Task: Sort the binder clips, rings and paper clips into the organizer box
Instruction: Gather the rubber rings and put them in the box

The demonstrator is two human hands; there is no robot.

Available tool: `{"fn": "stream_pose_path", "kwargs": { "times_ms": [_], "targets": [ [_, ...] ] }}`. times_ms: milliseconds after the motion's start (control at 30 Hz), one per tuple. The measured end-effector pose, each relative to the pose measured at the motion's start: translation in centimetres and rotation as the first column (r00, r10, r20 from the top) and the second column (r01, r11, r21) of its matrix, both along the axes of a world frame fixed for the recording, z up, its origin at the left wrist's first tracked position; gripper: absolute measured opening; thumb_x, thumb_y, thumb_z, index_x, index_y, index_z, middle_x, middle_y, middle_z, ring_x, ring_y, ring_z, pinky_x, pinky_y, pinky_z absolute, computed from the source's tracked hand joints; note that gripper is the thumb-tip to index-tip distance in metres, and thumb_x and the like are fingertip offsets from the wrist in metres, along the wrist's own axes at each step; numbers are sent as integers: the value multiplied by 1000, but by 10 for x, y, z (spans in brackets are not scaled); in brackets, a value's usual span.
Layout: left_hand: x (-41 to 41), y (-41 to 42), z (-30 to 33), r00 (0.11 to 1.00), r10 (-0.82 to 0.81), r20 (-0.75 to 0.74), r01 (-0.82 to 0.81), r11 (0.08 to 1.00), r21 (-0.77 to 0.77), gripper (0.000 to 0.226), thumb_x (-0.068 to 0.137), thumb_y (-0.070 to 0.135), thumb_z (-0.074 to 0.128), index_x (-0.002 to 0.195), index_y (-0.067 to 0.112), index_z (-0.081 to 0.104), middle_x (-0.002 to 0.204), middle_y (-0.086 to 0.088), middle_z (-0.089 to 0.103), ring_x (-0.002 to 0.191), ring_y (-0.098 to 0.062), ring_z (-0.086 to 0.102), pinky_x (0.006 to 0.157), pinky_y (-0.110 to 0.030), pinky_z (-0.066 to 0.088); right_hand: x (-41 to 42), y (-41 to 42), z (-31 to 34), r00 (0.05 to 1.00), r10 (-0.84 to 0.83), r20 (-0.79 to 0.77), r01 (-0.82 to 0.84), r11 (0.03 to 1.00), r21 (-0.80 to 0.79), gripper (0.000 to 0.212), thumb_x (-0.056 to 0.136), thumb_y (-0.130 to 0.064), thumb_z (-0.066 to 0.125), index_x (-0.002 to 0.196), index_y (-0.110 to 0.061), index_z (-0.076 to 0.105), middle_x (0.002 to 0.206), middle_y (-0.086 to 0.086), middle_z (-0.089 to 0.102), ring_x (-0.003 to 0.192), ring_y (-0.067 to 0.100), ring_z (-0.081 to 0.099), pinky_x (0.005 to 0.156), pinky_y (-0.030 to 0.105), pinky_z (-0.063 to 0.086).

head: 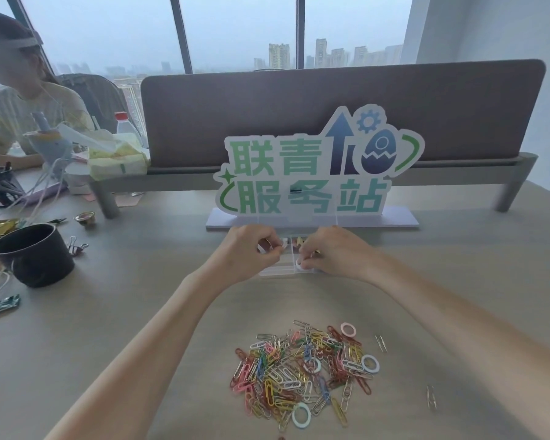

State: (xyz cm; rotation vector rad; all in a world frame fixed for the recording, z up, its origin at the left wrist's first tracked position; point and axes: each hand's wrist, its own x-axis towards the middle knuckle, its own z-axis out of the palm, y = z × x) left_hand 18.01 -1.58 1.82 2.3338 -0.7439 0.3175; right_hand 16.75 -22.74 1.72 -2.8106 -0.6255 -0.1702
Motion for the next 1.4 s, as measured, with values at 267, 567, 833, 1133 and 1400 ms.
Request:
{"fn": "stream_pose_path", "kwargs": {
  "times_ms": [267, 567, 833, 1133, 1400],
  "targets": [
    [4, -11, -7, 999, -36, -17, 37, 995, 94, 2, 82, 21, 69, 82, 19, 71, 76, 14, 67, 74, -3, 60, 70, -19, 47, 2, -21, 4, 997, -58, 50, 50, 988, 144, 24, 85, -46, 67, 90, -23, 73, 96, -9, 68, 89, 10, 60, 80, 31, 50],
    [8, -33, -13, 998, -64, -8, 63, 953, 297, 23, 85, 28, 61, 108, 31, 62, 101, 10, 68, 92, -9, 60, 83, -33, 52, -8, -56, 2, 974, -223, 35, 186, 879, 438, 8, 88, -28, 70, 91, -21, 74, 85, -15, 71, 78, -11, 59, 68, 0, 40],
    [9, -41, -10, 995, -95, -30, 99, 937, 335, 22, 90, 21, 65, 112, 20, 68, 107, 0, 69, 96, -16, 59, 82, -26, 42, -8, -56, -3, 984, -178, 16, 153, 888, 434, 8, 88, -23, 70, 93, -19, 74, 81, -17, 67, 77, -6, 60, 66, 4, 42],
    [10, -43, -17, 995, -98, -17, 98, 931, 352, 13, 89, 27, 65, 99, 24, 73, 104, 1, 71, 100, -20, 58, 86, -37, 49, -7, -54, -6, 988, -155, 3, 141, 911, 387, 12, 90, -27, 68, 97, -20, 74, 82, -17, 67, 77, -5, 60, 68, 10, 40],
    [5, -41, -25, 977, -137, 166, 80, 946, 313, 13, 88, 23, 67, 97, 21, 77, 96, 1, 62, 97, -19, 50, 77, -39, 50, -8, -55, -6, 986, -164, 4, 151, 918, 367, 12, 89, -30, 67, 95, -23, 75, 78, -22, 65, 79, 0, 62, 72, 21, 46]
  ]
}}
